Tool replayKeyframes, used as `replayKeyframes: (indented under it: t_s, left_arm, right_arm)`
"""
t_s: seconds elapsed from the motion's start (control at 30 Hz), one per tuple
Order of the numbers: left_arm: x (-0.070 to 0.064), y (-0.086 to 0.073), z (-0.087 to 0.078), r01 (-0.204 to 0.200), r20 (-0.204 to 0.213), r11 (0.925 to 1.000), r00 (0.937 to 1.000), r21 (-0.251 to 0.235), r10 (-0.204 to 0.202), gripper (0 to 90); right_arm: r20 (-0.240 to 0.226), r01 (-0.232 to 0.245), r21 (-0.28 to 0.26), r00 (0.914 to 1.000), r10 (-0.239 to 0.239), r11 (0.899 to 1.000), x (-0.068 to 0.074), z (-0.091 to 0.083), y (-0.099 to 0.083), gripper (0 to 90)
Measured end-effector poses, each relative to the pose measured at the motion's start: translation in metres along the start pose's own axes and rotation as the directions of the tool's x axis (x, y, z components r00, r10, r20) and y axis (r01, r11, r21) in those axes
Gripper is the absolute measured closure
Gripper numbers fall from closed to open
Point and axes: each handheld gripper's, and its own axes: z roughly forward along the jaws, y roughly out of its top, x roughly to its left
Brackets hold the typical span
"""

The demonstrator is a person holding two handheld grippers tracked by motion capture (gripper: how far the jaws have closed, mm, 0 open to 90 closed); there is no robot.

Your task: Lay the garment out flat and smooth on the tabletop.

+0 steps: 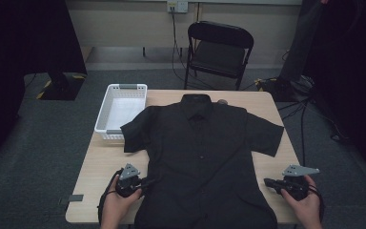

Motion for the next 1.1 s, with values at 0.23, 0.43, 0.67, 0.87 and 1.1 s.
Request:
replayKeyframes:
  t_s: [0.23, 0.43, 0.67, 0.87, 1.1]
  left_arm:
    - [0.002, 0.000, 0.000, -0.039, -0.086, 0.9975, 0.9957, -0.060, 0.033, 34.6]
    - [-0.001, 0.010, -0.004, -0.175, -0.207, 0.9765, 0.9674, -0.126, 0.146, 18.1]
    - [-0.023, 0.023, 0.006, -0.183, -0.058, 0.9546, 0.9829, -0.235, 0.175, 16.4]
    - [-0.026, 0.015, 0.035, -0.213, -0.010, 0.9643, 0.9768, -0.158, 0.214, 17.0]
    - [-0.019, 0.006, 0.040, -0.281, -0.022, 0.9575, 0.9596, -0.063, 0.281, 19.6]
  right_arm:
    - [0.039, -0.060, -0.062, 0.9973, 0.062, 0.996, 0.008, 0.018, 0.011, 35.6]
    - [0.079, 0.015, -0.100, 0.9968, -0.007, 0.995, 0.014, 0.030, 0.025, 22.5]
    - [-0.033, 0.167, -0.119, 0.9844, -0.173, 0.979, 0.048, 0.048, 0.046, 14.8]
    - [-0.073, 0.223, -0.043, 0.9715, -0.226, 0.974, 0.062, 0.068, 0.048, 14.3]
    - [-0.093, 0.212, -0.011, 0.9728, -0.212, 0.977, 0.056, 0.072, 0.039, 12.3]
